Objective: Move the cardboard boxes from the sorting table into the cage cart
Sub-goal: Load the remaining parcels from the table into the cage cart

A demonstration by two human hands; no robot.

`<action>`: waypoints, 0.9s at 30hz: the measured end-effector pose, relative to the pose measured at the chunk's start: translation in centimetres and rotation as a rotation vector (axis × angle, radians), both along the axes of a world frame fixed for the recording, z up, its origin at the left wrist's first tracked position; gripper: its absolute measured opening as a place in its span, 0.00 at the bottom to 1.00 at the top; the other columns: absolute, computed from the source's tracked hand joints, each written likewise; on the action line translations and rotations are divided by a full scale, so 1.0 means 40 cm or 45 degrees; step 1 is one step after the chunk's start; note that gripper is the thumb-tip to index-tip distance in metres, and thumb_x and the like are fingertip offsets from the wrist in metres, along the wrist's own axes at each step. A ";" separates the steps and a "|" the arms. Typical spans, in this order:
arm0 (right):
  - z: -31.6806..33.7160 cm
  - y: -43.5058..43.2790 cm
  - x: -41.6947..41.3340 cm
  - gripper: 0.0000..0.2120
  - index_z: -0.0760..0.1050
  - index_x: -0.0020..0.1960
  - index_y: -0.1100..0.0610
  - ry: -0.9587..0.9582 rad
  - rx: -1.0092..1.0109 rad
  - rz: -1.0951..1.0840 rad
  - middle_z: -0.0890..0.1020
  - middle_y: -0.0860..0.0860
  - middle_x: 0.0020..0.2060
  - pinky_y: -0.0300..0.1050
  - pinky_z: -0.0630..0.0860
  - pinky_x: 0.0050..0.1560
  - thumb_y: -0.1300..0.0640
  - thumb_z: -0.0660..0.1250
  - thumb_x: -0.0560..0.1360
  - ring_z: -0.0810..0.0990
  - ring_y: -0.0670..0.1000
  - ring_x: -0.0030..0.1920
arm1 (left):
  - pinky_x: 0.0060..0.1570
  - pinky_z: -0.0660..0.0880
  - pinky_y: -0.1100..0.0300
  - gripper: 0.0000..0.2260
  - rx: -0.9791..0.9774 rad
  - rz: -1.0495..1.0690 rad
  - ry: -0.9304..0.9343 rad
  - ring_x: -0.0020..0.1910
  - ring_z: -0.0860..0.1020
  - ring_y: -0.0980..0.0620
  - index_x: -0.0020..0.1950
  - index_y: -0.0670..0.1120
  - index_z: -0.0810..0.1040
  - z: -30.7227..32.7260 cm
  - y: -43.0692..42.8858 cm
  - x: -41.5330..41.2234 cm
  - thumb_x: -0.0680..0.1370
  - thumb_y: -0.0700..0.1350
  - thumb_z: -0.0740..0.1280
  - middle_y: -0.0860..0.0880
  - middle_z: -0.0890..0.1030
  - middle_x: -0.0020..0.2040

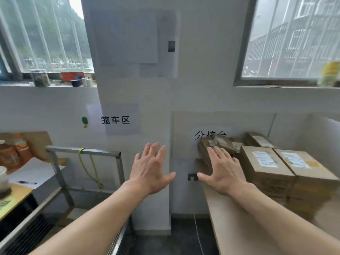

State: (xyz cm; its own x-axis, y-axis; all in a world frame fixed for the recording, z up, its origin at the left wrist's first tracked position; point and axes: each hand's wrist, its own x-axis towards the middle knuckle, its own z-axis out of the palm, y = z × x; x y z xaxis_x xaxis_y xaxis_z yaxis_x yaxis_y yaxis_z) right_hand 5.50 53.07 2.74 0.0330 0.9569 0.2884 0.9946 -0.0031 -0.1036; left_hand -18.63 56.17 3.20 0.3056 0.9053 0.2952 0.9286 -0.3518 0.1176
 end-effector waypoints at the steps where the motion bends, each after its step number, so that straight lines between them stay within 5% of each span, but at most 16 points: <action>1: -0.001 -0.004 0.028 0.47 0.50 0.82 0.52 -0.001 0.002 -0.010 0.55 0.52 0.81 0.58 0.60 0.76 0.30 0.63 0.73 0.52 0.54 0.81 | 0.76 0.56 0.44 0.42 0.004 -0.012 0.001 0.82 0.47 0.45 0.82 0.50 0.51 0.002 0.000 0.027 0.75 0.67 0.62 0.49 0.52 0.82; 27: -0.109 0.024 0.492 0.45 0.53 0.81 0.51 0.042 -0.034 -0.580 0.62 0.50 0.79 0.58 0.66 0.72 0.29 0.63 0.73 0.60 0.53 0.79 | 0.71 0.66 0.45 0.40 -0.067 -0.499 -0.025 0.79 0.53 0.47 0.80 0.48 0.56 -0.072 0.254 0.547 0.75 0.67 0.62 0.49 0.57 0.80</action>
